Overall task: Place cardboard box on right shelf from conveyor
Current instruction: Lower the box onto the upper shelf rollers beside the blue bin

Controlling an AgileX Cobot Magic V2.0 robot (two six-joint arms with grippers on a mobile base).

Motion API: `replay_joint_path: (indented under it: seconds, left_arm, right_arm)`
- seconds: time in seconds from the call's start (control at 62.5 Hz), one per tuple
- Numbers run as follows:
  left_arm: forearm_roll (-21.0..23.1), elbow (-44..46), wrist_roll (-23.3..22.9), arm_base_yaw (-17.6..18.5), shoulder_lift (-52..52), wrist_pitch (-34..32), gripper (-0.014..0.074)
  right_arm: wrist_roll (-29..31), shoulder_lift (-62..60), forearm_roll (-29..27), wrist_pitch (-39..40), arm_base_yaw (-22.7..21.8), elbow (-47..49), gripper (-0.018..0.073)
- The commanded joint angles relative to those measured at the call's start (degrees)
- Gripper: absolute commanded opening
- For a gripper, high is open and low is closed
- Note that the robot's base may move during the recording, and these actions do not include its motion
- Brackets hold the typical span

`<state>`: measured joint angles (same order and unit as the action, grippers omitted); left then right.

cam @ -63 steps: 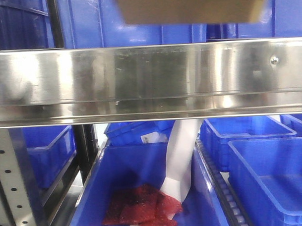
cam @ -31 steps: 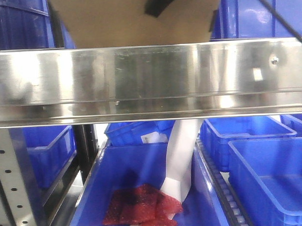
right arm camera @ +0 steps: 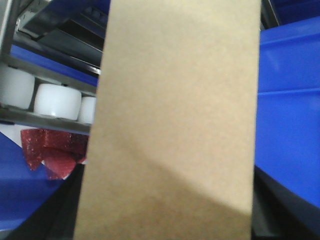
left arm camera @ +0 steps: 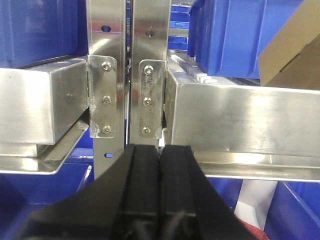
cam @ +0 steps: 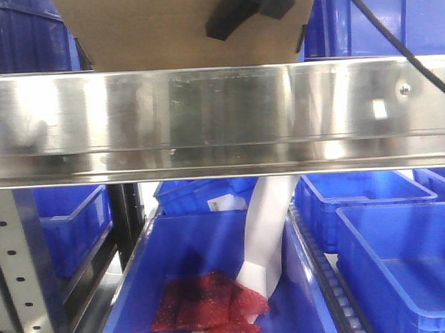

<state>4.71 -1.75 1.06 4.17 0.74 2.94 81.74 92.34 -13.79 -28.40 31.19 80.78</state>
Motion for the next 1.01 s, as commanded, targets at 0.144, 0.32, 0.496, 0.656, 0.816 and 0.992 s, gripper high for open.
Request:
replay_joint_path:
  seconds: [0.144,0.32,0.496,0.656,0.816,0.992]
  left_arm:
    - [0.5,0.2,-0.4,0.3,0.7,-5.2,-0.0119]
    - [0.5,0.2,-0.4,0.3,0.7,-5.2,-0.0119]
    - [0.5,0.2,-0.4,0.3,0.7,-5.2,-0.0119]
    - [0.5,0.2,-0.4,0.3,0.7,-5.2,-0.0119]
    - [0.5,0.2,-0.4,0.3,0.7,-5.2,-0.0119]
    - [0.5,0.2,-0.4,0.3,0.7,-5.2,-0.0119]
  right_arm:
    - [0.6,-2.4,-2.9,3.5,-1.2,2.4,0.0265]
    - [0.6,-2.3,-3.0,3.5,-1.8,2.4,0.0265]
    - [0.6,-1.7,-3.5,3.5,-1.8,2.4,0.0265]
    - [0.6,-1.3,-5.8,3.5,-1.8,2.4,0.0279]
    - [0.6,-1.3,-10.4,4.2,-1.7,2.4,0.0505]
    - [-0.3,-1.7,-11.1,5.2,-1.7,2.4,0.0622]
